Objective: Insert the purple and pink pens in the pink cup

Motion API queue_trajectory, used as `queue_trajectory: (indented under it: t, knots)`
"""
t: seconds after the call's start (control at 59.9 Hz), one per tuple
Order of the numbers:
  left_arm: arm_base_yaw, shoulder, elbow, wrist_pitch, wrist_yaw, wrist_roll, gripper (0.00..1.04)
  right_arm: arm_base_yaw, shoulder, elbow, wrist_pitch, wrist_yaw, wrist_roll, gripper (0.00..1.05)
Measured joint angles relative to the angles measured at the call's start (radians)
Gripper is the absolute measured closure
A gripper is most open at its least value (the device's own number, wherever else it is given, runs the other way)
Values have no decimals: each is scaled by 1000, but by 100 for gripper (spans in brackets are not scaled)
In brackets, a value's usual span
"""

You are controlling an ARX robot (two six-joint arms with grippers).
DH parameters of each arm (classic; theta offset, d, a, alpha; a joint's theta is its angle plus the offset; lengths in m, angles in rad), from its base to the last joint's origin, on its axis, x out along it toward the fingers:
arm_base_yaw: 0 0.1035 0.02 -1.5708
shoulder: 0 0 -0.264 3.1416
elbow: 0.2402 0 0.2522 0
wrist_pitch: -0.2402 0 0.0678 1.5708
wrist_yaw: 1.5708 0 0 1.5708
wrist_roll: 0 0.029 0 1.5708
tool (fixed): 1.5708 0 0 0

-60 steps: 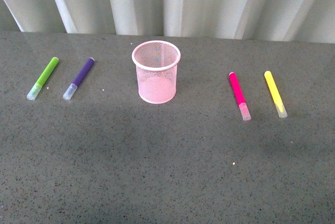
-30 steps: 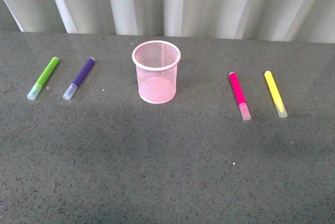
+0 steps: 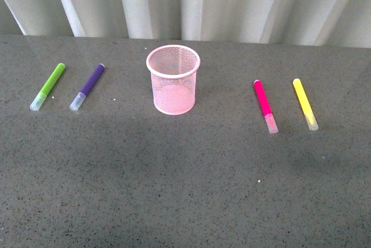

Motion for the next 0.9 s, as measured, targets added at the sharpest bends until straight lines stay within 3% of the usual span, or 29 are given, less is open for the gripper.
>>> queue_trajectory:
  t: [0.117, 0.167, 0.217, 0.3, 0.417, 0.684, 0.751, 0.901]
  knots:
    - [-11, 11, 2, -5, -35, -8, 7, 0, 0, 0, 0, 0, 0, 7]
    - [-39, 85, 22, 11, -190, -61, 7, 0, 0, 0, 0, 0, 0, 7]
    - [-42, 276, 78, 139, -307, -92, 7, 0, 0, 0, 0, 0, 0, 7]
    - [-43, 574, 189, 386, -301, -96, 7, 0, 0, 0, 0, 0, 0, 7]
    - [-53, 850, 330, 512, -251, -100, 7, 0, 0, 0, 0, 0, 0, 7]
    - [-98, 1407, 733, 386, -156, -121, 7, 0, 0, 0, 0, 0, 0, 7]
    - [-108, 1546, 856, 300, -116, -120, 7, 0, 0, 0, 0, 0, 0, 7]
    - [-129, 1772, 1049, 147, -121, -82, 7, 0, 0, 0, 0, 0, 0, 7]
